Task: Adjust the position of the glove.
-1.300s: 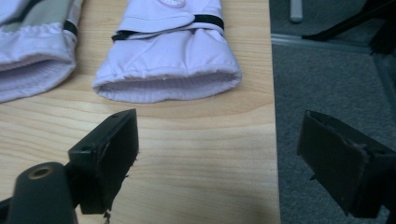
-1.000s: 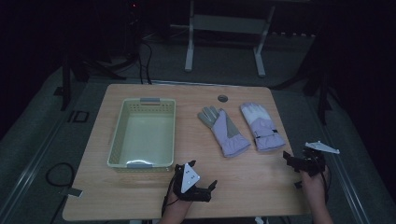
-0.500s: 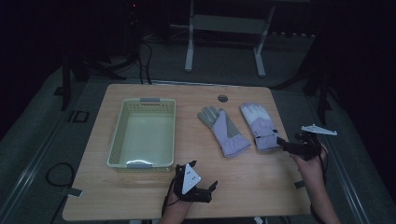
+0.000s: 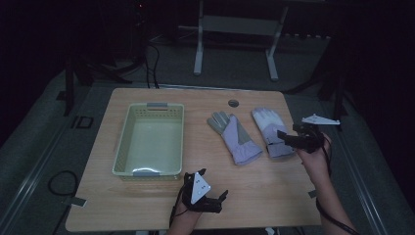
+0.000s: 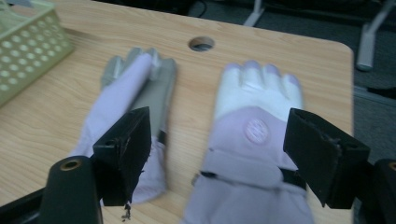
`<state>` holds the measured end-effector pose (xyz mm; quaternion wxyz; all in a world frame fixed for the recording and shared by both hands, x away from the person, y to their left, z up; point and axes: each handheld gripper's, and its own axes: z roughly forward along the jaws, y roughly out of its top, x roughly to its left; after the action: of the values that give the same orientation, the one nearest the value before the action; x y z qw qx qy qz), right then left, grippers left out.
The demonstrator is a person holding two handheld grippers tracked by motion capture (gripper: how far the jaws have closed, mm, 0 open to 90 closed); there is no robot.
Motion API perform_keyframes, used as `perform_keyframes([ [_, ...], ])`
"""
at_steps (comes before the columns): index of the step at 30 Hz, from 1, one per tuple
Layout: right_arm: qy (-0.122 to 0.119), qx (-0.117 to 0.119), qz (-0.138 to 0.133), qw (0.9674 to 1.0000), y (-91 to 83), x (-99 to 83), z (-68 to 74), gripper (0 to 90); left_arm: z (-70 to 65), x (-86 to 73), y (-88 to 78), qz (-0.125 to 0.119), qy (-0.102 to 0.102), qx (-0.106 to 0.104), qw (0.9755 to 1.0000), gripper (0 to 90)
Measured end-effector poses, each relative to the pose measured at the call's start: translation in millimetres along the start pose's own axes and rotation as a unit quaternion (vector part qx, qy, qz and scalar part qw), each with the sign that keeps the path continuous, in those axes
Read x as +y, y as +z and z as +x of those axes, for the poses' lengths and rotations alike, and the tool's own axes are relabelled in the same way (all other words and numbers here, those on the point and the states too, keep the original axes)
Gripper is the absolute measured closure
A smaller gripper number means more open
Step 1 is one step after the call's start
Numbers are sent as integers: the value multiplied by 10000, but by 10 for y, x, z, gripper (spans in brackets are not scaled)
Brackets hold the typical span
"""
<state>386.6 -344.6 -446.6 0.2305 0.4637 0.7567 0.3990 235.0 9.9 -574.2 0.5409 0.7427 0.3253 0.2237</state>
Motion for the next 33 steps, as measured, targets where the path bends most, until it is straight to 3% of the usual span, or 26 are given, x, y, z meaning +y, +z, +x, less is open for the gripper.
perform_keyframes([
  [11,-163,205,16,9997,156,257,222,234,-1,0,0,-7,-3,-10,10000,3],
  [33,-393,583,284,9971,699,413,621,248,-5,-1,-3,-5,26,-45,10000,3],
])
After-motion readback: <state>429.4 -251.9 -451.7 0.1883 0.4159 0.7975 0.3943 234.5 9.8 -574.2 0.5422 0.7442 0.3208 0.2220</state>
